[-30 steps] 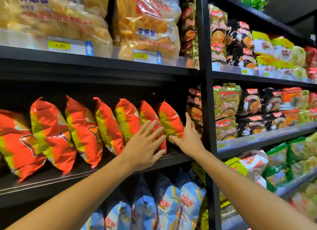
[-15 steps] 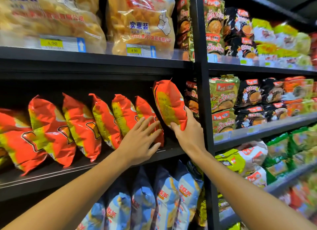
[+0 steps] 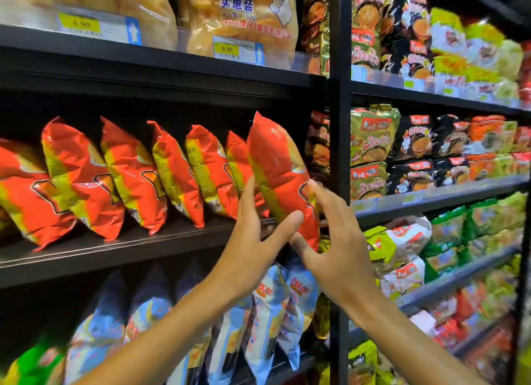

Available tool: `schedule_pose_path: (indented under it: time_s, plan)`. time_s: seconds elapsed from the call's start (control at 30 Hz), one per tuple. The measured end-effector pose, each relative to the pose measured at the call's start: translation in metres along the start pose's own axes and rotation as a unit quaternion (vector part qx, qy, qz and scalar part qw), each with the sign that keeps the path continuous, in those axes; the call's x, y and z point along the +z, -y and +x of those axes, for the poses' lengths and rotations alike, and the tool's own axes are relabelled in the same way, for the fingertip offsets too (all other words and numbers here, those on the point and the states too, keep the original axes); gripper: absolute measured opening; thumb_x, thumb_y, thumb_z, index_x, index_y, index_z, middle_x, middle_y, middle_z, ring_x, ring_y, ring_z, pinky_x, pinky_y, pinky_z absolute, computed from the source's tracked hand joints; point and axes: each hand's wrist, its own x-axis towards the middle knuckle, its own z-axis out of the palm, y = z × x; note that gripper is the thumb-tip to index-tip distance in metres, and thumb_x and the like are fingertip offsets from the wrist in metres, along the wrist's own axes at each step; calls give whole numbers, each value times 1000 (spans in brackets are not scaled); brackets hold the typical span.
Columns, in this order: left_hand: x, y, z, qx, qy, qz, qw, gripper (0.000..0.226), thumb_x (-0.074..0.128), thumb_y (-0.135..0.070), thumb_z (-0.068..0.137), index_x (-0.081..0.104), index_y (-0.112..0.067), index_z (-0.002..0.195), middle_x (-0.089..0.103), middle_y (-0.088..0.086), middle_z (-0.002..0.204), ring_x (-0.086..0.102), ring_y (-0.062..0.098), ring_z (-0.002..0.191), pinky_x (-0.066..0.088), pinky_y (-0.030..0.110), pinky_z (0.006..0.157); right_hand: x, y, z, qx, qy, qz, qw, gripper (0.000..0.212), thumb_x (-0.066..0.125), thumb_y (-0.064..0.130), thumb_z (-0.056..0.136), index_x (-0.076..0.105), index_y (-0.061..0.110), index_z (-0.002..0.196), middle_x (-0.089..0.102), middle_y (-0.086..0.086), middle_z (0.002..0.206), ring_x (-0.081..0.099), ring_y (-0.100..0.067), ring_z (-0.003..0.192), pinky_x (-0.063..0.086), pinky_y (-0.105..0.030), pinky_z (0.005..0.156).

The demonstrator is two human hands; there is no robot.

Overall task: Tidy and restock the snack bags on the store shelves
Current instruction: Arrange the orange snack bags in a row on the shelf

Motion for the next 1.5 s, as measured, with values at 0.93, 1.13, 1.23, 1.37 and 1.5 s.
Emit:
schedule_pose_path:
  time_s: [0.93, 1.13, 1.23, 1.37, 1.5]
  plan:
    - [68, 49, -142, -212, -170, -170, 947, 15, 84, -40, 81, 80, -30, 92, 80, 4, 95, 76, 16, 88, 59, 27, 74, -20, -16, -137, 286, 64, 427, 856, 29, 72, 25, 91, 64, 16, 118, 77, -1, 112, 73, -15, 106, 56, -24, 87]
    - [84, 51, -163, -243, -136, -126, 952, 31, 77, -43, 78, 77, -23, 102, 79, 6, 104, 76, 21, 96, 59, 28, 78, -48, -35, -143, 281, 68, 378, 880, 23, 82, 23, 83, 71, 11, 99, 75, -1, 101, 71, -14, 96, 54, -23, 81]
    - [92, 47, -165, -217, -101, -138, 961, 25, 77, -27, 87, 71, -26, 112, 72, 4, 124, 69, 26, 116, 58, 45, 91, -56, -45, -147, 289, 62, 361, 884, 15, 81, 21, 77, 74, 16, 89, 77, 1, 94, 73, -12, 89, 55, -21, 75]
    - [112, 48, -168, -163, -142, -132, 967, 23, 77, -19, 84, 69, -22, 104, 71, 4, 119, 66, 28, 118, 52, 51, 101, -57, -58, -159, 323, 58, 382, 864, 17, 82, 24, 72, 78, 20, 88, 80, 0, 92, 75, -12, 87, 58, -22, 75]
    - [125, 42, -175, -200, -176, -173, 948, 16, 78, -19, 82, 72, -24, 96, 73, 6, 112, 69, 24, 110, 55, 33, 90, -61, -72, -168, 297, 89, 392, 866, 12, 80, 22, 75, 79, 23, 87, 80, 2, 97, 74, -13, 97, 55, -20, 83]
